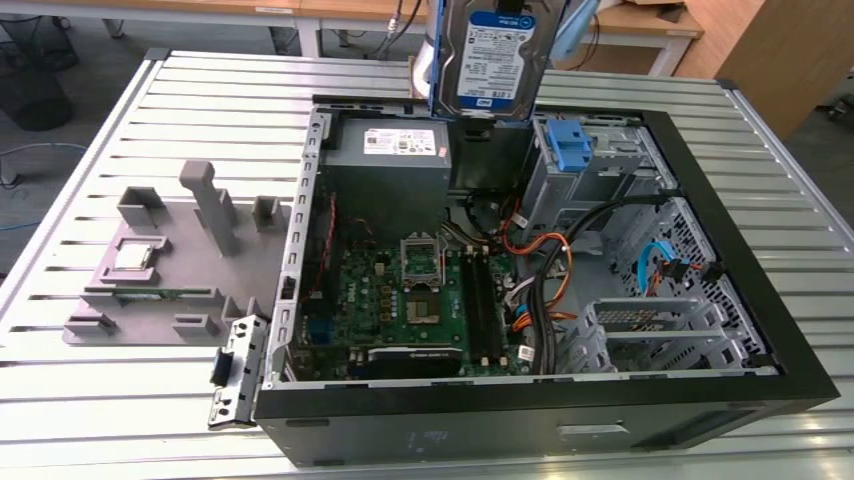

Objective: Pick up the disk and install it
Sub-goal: 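Pick up the disk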

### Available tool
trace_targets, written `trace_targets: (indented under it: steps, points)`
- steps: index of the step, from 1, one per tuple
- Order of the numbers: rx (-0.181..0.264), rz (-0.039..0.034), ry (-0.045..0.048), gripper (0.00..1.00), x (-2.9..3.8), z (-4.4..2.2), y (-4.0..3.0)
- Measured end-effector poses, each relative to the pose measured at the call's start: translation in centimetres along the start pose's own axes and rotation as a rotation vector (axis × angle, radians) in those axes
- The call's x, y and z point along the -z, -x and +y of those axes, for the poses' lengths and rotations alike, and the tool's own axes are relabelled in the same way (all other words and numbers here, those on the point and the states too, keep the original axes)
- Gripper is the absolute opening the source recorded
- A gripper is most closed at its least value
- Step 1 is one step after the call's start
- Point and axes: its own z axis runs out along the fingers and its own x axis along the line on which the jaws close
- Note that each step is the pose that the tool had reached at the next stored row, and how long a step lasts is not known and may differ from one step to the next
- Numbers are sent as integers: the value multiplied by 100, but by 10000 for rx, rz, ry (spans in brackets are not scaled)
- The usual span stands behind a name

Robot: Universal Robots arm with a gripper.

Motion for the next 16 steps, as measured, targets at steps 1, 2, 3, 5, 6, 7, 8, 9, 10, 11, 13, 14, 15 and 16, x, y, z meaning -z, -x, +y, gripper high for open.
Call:
trace_targets:
  steps: [1, 2, 3, 5, 6, 7, 8, 9, 10, 11, 13, 14, 15, 16]
  points:
    - [0, 0, 0, 35, 0, 0, -1]
    - [0, -1, 0, 35, 0, 0, -2]
    - [1, -1, 0, 35, 0, 0, -4]
    - [0, 1, 0, 35, 1, 0, -10]
    - [0, 3, 0, 35, 1, -1, -13]
    - [0, 5, 0, 35, 1, -1, -17]
    - [0, 7, 0, 35, 1, -1, -21]
    - [0, 8, 0, 35, 1, -1, -25]
    - [0, 10, -1, 35, 1, -1, -29]
    - [0, 13, -1, 35, 1, -1, -33]
    - [1, 16, -1, 35, 2, -2, -44]
    - [1, 18, -1, 35, 2, -2, -49]
    - [0, 19, -1, 35, 2, -3, -56]
    - [0, 19, -1, 35, 2, -3, -62]
